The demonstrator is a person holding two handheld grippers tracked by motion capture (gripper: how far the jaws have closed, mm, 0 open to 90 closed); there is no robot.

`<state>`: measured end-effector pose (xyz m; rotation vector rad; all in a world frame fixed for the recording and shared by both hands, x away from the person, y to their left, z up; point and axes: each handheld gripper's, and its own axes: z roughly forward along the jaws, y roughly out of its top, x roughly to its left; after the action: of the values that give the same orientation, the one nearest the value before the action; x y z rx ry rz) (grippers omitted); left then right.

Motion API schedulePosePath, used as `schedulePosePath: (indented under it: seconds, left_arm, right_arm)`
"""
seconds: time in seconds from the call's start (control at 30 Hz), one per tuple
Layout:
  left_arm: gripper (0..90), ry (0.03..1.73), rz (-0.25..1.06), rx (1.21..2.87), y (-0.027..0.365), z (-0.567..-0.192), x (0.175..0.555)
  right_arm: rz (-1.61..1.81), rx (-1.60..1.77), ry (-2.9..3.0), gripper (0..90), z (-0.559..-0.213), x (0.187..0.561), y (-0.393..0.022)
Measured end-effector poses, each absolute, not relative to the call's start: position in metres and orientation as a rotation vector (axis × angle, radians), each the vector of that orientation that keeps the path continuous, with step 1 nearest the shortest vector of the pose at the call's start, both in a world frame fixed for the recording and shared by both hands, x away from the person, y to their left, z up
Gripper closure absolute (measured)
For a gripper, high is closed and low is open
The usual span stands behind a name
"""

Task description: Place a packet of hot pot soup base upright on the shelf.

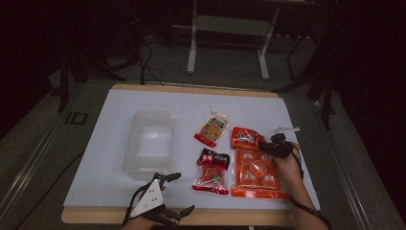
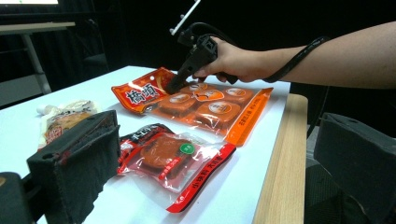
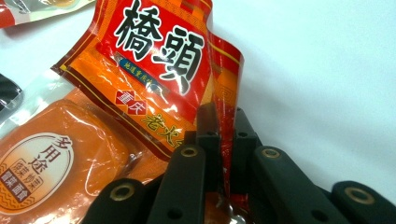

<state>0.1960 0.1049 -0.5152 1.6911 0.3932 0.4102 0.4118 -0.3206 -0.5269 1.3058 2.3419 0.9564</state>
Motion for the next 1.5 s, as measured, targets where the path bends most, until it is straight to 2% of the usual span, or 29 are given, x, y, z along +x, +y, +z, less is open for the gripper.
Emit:
schedulePosePath:
  seconds: [0.53, 0.87, 0.9, 1.03, 1.5]
  left_arm:
    - [1.1, 0.450, 0.441, 1.666, 0.110, -0.514, 0.200]
    - [1.1, 0.473, 0.423, 1.674, 0.110, -0.511, 0.200]
    - [1.1, 0.492, 0.382, 1.683, 0.110, -0.509, 0.200]
    - [1.1, 0.506, 0.365, 1.692, 0.108, -0.506, 0.199]
    - [1.1, 0.515, 0.401, 1.702, 0.102, -0.489, 0.197]
  right_arm:
    - [1.028, 1.261, 2.269, 88.4, -0.496, 0.392, -0.335]
    - [1.092, 1.174, 2.225, 88.4, -0.467, 0.374, -0.333]
    - [1.110, 1.153, 2.216, 88.3, -0.462, 0.369, -0.332]
    - [1.135, 1.123, 2.201, 88.3, -0.453, 0.361, -0.331]
    - [1.212, 0.937, 2.163, 88.2, -0.415, 0.324, -0.320]
